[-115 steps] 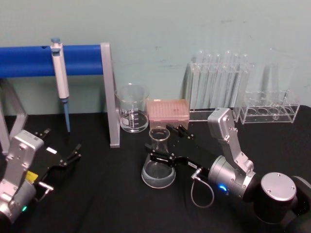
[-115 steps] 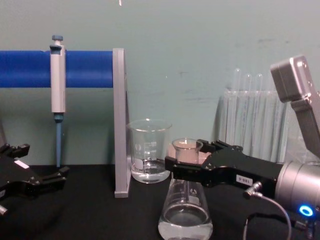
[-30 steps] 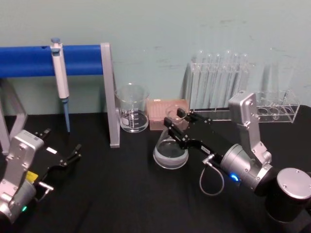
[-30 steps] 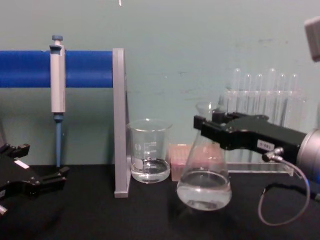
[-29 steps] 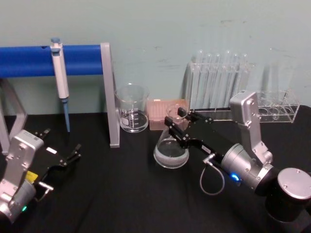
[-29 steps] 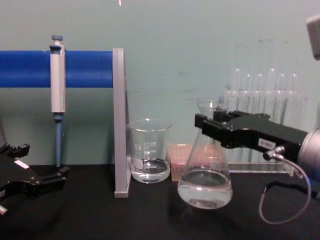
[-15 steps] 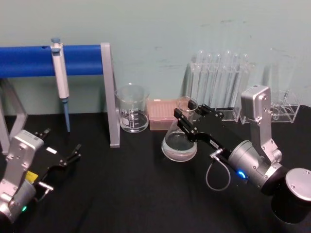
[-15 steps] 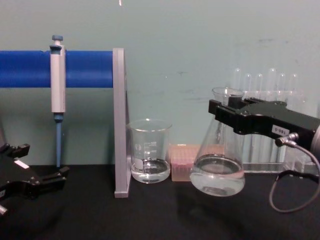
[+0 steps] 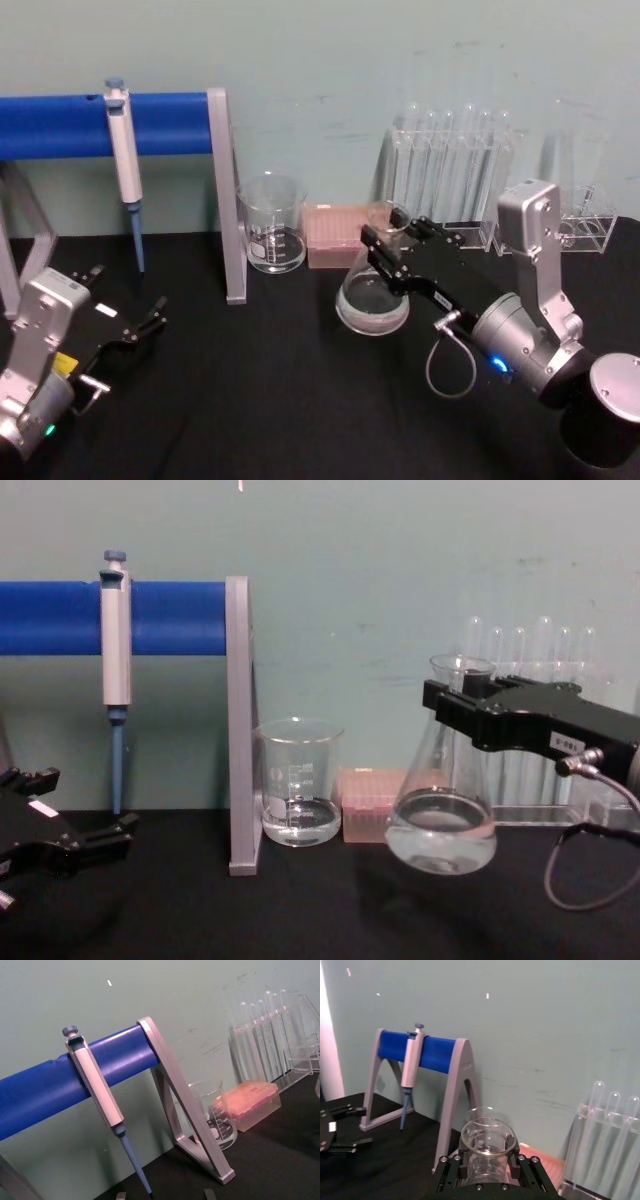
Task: Grasp the erlenmeyer flask with one hand, shake it three times, then place it back.
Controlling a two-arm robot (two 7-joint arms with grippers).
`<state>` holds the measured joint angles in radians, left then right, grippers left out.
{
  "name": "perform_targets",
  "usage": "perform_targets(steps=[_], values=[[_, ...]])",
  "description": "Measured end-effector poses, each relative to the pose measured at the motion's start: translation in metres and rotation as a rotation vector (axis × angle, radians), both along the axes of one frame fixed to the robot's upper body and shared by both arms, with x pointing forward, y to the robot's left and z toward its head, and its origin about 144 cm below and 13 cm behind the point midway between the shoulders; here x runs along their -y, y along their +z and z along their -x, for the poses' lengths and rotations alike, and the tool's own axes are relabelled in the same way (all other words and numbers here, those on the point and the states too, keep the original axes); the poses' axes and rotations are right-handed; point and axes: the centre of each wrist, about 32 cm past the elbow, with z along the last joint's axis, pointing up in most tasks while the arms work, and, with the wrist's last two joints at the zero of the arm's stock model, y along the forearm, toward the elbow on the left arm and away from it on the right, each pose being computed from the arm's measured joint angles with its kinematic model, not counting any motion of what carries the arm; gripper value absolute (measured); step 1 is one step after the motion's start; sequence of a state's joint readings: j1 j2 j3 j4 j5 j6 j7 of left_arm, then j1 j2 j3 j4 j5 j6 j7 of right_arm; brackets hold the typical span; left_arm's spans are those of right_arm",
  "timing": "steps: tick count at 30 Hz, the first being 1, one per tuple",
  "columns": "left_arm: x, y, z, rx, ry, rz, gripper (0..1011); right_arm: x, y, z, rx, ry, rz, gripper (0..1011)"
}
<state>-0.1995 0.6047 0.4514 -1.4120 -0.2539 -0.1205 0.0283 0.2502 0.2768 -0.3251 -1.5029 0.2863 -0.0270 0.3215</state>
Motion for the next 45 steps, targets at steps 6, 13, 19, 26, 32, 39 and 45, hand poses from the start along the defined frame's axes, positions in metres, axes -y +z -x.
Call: perform_targets(steps=[6,13,19,26,32,39,45], values=[[0.000,0.000,0.000,0.000,0.000,0.000,1001,-0.004,-0.001,0.005,0.010,0.055,0.012,450],[0.000,0.000,0.000,0.000,0.000,0.000,1001,-0.009,-0.003,0.011,0.020,0.140,0.032,450],[0.000,0.000,0.000,0.000,0.000,0.000,1001,-0.012,-0.003,0.016,0.023,0.212,0.041,450],[0.000,0.000,0.000,0.000,0.000,0.000,1001,-0.015,-0.004,0.022,0.024,0.283,0.048,450],[0.000,0.000,0.000,0.000,0.000,0.000,1001,-0.016,-0.004,0.022,0.023,0.282,0.044,450],[0.000,0.000,0.000,0.000,0.000,0.000,1001,-0.014,-0.005,0.021,0.026,0.197,0.010,450],[0.000,0.000,0.000,0.000,0.000,0.000,1001,-0.010,-0.007,0.019,0.027,0.063,-0.027,450]])
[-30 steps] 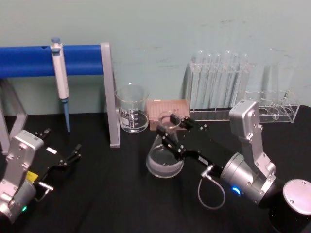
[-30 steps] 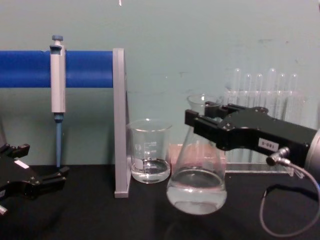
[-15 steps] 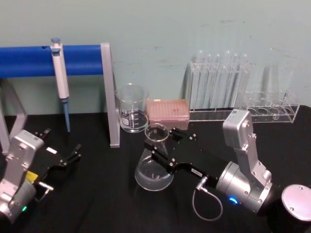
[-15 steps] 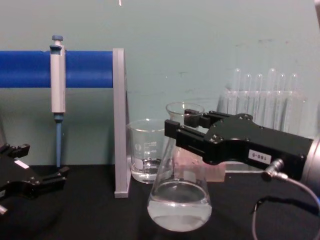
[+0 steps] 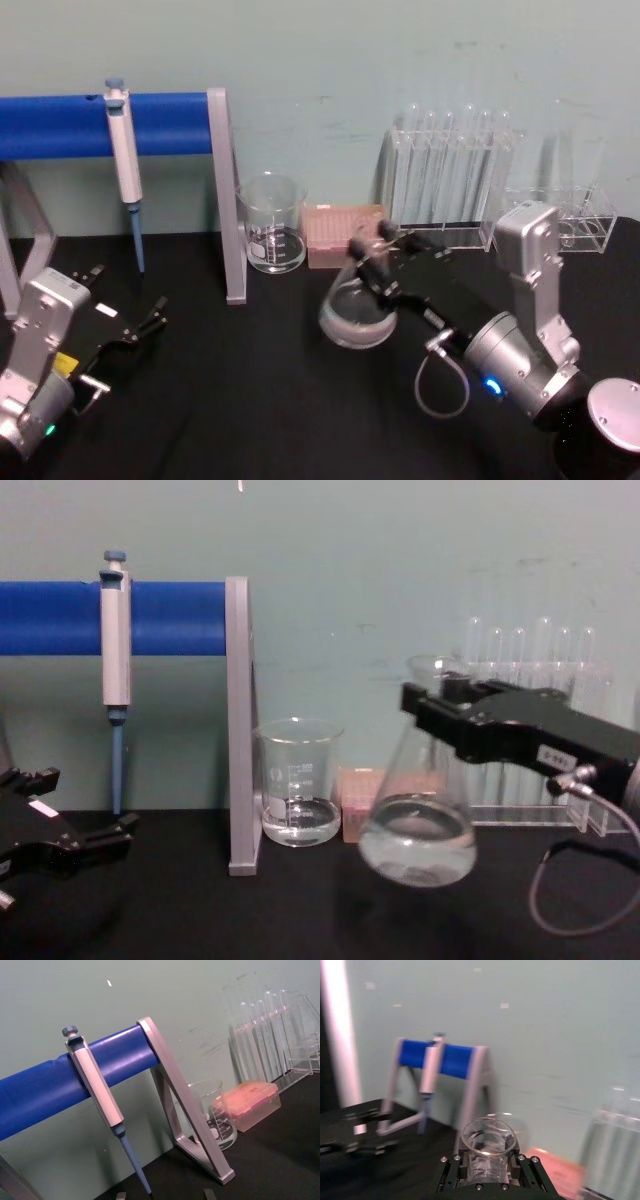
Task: Grasp the erlenmeyer flask with one hand, shake it three times, then place it back.
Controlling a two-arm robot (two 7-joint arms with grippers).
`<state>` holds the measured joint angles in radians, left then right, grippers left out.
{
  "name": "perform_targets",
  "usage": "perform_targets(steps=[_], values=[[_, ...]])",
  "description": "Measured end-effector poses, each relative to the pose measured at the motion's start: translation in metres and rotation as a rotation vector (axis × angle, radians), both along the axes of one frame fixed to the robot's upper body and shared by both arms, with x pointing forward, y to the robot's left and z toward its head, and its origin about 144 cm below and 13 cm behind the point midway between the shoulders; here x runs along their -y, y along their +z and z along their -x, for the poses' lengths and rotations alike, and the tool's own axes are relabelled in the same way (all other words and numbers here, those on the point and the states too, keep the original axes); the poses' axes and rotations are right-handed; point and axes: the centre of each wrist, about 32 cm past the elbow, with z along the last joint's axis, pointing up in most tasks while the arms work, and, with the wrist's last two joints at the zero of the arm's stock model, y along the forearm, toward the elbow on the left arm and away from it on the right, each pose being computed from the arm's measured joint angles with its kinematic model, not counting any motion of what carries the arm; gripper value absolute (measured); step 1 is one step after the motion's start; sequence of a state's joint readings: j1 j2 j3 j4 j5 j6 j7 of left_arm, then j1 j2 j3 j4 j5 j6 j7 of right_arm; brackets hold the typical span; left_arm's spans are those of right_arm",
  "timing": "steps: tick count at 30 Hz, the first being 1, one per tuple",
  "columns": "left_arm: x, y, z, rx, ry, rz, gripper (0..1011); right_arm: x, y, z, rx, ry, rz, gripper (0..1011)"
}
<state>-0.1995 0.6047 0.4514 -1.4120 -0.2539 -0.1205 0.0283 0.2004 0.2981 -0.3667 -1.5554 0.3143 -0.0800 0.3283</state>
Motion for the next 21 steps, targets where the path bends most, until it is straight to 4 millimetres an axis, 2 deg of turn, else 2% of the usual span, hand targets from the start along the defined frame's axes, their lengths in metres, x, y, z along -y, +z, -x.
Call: perform_targets(steps=[9,21], values=[[0.000,0.000,0.000,0.000,0.000,0.000,1001,0.013,-0.001,-0.008,-0.006,-0.232,-0.008,450],[0.000,0.000,0.000,0.000,0.000,0.000,1001,0.035,0.001,-0.013,-0.015,-0.411,0.001,450]])
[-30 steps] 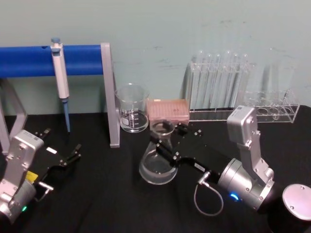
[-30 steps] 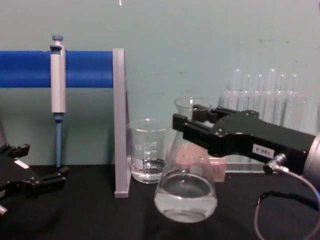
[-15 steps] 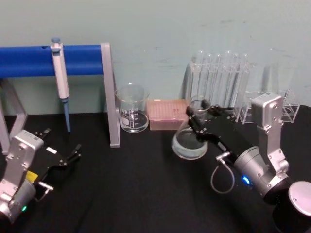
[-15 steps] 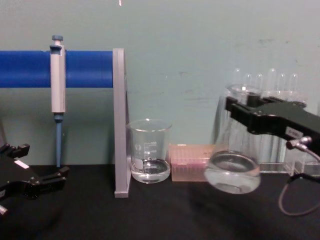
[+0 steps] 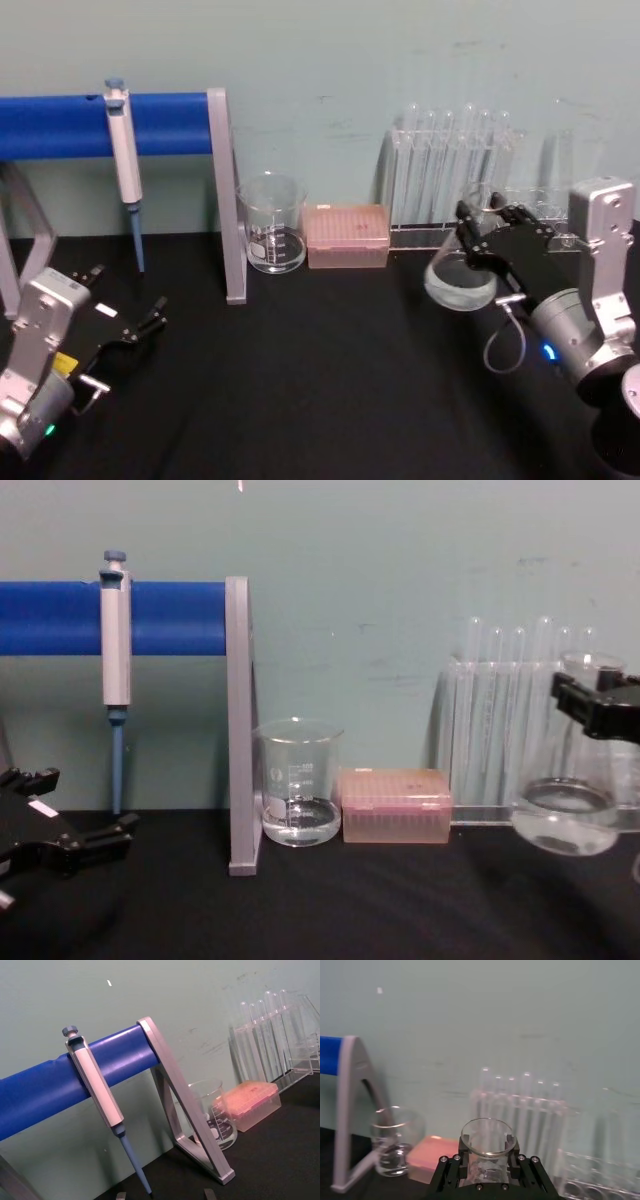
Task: Grasp the erlenmeyer flask with one hand, shake it three times, then place it back.
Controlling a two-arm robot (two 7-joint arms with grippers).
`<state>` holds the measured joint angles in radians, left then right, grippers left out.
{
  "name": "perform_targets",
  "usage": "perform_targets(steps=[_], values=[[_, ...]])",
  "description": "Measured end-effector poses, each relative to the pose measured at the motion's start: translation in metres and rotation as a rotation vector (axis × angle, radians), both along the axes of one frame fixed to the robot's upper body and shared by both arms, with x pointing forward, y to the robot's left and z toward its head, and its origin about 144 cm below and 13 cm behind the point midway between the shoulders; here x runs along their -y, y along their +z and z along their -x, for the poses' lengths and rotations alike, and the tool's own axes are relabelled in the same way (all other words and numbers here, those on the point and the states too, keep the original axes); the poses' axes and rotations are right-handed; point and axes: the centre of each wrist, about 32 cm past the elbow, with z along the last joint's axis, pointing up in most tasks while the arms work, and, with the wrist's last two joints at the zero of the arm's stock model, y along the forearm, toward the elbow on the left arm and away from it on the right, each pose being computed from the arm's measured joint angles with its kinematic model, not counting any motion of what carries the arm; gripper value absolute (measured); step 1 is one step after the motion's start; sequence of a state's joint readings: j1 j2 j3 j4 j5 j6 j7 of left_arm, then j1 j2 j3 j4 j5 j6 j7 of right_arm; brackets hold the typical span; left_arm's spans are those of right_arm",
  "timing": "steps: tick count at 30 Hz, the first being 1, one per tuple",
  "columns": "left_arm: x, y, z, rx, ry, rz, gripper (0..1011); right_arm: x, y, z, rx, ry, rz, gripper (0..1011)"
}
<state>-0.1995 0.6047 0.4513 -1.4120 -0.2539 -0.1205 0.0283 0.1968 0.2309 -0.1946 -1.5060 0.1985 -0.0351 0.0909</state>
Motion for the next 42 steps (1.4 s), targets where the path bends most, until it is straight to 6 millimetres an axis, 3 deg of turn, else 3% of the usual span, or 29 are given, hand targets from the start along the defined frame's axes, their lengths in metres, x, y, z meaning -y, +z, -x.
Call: perform_targets(steps=[9,18,42], values=[[0.000,0.000,0.000,0.000,0.000,0.000,1001,0.007,0.001,-0.001,-0.004,-0.044,0.004,450],[0.000,0.000,0.000,0.000,0.000,0.000,1001,0.001,0.001,-0.001,-0.005,0.011,0.013,450],[0.000,0.000,0.000,0.000,0.000,0.000,1001,-0.031,0.003,0.016,0.007,0.442,0.041,450]])
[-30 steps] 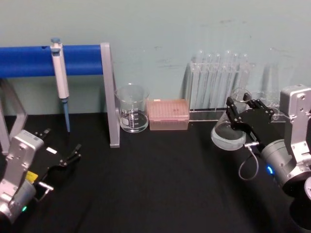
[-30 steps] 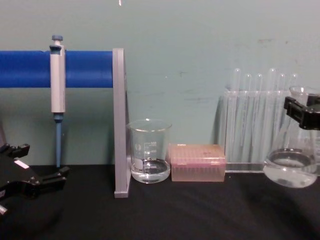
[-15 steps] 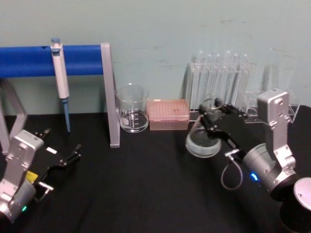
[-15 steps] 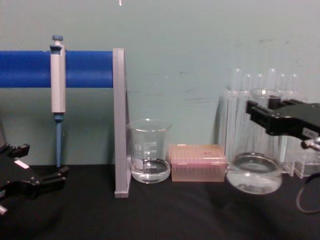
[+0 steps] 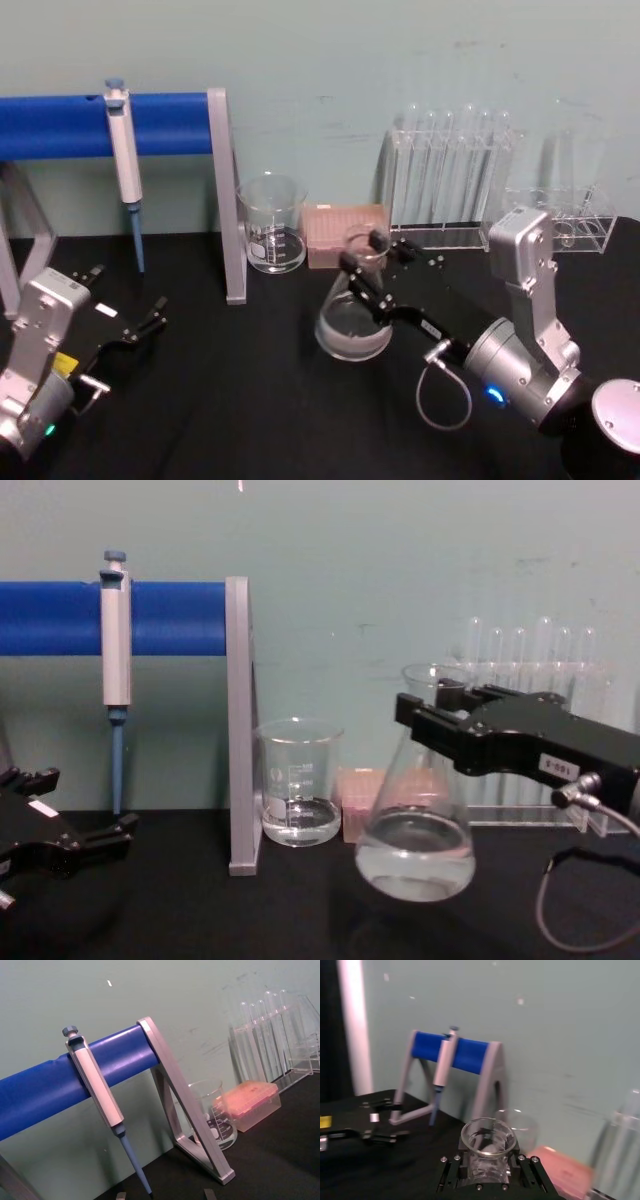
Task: Grasp the erlenmeyer flask with one hand, shake it three times, then place it back.
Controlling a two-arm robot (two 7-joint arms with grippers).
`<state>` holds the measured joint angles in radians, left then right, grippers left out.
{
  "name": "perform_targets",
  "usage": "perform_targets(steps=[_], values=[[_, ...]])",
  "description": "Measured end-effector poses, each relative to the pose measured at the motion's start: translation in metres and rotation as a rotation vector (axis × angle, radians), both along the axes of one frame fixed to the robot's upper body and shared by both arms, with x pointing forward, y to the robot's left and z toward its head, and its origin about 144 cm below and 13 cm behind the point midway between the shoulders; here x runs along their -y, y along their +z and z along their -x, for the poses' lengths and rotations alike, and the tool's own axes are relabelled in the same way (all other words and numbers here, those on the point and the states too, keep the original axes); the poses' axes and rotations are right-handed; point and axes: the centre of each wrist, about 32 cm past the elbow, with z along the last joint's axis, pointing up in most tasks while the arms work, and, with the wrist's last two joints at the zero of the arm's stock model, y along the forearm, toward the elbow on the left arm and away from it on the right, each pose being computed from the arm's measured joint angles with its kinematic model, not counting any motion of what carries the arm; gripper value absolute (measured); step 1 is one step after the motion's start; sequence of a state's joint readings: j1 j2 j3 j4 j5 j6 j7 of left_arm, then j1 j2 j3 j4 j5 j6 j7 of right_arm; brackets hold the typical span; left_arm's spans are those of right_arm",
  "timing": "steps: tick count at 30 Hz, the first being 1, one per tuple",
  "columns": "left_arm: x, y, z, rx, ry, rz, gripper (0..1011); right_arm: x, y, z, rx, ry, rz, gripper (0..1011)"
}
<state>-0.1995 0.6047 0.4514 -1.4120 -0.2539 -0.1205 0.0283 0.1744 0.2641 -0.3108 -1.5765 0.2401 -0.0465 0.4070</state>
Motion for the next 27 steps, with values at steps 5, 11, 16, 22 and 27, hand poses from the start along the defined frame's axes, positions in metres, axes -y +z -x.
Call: perform_targets(steps=[5,11,16,22,27], values=[[0.0000,0.0000,0.0000,0.000,0.000,0.000,1001,-0.0020,0.0000,0.0026,-0.001,0.062,-0.002,450],[0.0000,0.0000,0.0000,0.000,0.000,0.000,1001,-0.0029,-0.0001,0.0049,-0.001,0.097,0.000,450],[0.0000,0.0000,0.0000,0.000,0.000,0.000,1001,-0.0030,0.0000,0.0053,-0.003,0.094,-0.001,450],[0.0000,0.0000,0.0000,0.000,0.000,0.000,1001,-0.0028,0.0003,0.0043,-0.002,0.052,-0.008,450],[0.0000,0.0000,0.0000,0.000,0.000,0.000,1001,0.0000,0.0002,0.0021,0.000,-0.017,-0.018,450]])
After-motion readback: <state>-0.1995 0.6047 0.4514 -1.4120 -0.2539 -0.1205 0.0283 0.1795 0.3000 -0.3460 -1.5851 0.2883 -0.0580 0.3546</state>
